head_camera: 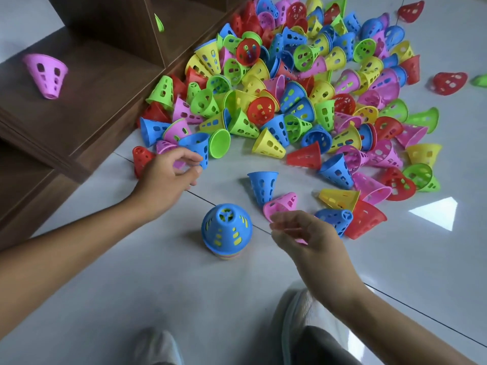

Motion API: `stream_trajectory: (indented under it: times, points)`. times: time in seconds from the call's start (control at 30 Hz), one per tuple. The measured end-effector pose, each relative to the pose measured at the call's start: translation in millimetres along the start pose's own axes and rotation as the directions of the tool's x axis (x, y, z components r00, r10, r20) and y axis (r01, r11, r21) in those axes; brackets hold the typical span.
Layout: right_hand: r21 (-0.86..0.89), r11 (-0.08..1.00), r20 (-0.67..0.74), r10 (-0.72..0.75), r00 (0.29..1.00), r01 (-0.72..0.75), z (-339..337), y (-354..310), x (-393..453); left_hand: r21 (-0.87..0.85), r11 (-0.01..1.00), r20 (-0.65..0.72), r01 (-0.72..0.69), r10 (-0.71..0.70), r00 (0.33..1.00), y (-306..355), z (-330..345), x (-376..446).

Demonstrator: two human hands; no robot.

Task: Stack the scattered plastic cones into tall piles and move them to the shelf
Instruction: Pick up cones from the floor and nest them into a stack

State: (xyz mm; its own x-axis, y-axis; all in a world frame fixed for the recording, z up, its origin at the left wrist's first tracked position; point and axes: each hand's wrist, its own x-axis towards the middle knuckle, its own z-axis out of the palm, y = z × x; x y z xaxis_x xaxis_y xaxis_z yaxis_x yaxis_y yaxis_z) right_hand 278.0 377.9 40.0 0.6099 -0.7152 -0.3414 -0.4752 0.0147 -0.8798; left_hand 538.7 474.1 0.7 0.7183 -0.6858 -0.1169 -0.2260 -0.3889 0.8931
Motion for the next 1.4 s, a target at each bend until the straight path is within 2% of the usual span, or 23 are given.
stream_trajectory:
  times: [0.07, 0.13, 0.3, 0.47, 0.63, 0.83, 0.97, 1.07, 1.13, 1.2, 1.3, 1.4]
  points:
    - [-0.18, 0.978, -0.062, -0.118, 0.991, 0.105, -13, 10, 4, 0.112, 0.989, -0.042, -0.101, 0.106, 0.993, -4, 3, 13]
    - [-0.387, 0.904, -0.097, -0.235, 0.967, 0.181, -26, 21, 9, 0.228, 0.956, -0.083, -0.184, 0.207, 0.975, -7, 5, 23]
    - [-0.693, 0.696, -0.098, -0.349, 0.932, 0.188, -55, 46, 23, 0.327, 0.897, -0.068, -0.298, 0.337, 0.939, -11, 10, 43]
    - [-0.802, 0.546, 0.062, -0.329, 0.942, 0.243, -61, 71, 37, 0.438, 0.859, -0.001, -0.266, 0.297, 0.955, -18, 16, 58]
    - [-0.791, 0.575, 0.083, -0.239, 0.967, 0.21, -54, 82, 46, 0.474, 0.846, -0.029, -0.244, 0.292, 0.956, -20, 17, 55]
    - [-0.796, 0.58, 0.054, -0.216, 0.975, 0.172, -41, 87, 46, 0.452, 0.872, -0.076, -0.185, 0.245, 0.967, -12, 10, 35]
    - [-0.725, 0.682, -0.028, -0.172, 0.985, 0.099, -42, 73, 35, 0.372, 0.92, -0.152, -0.124, 0.192, 0.969, 14, -1, 13]
    - [-0.641, 0.765, -0.076, -0.144, 0.987, 0.062, -49, 58, 27, 0.272, 0.953, -0.166, -0.134, 0.183, 0.969, 49, -14, -1]
    - [-0.564, 0.824, -0.092, -0.128, 0.988, 0.054, -55, 45, 23, 0.103, 0.985, -0.21, -0.141, 0.16, 0.965, 82, -24, -11]
    - [-0.513, 0.856, -0.101, -0.128, 0.987, 0.059, -61, 26, 16, -0.137, 0.984, -0.243, -0.115, 0.079, 0.967, 112, -31, -27]
    - [-0.459, 0.884, -0.111, -0.156, 0.981, 0.088, -69, -6, 3, -0.332, 0.943, -0.175, -0.012, -0.049, 0.983, 135, -39, -54]
    - [-0.383, 0.913, -0.119, -0.196, 0.973, 0.137, -78, -41, -12, -0.421, 0.891, 0.016, 0.167, -0.177, 0.984, 135, -48, -78]
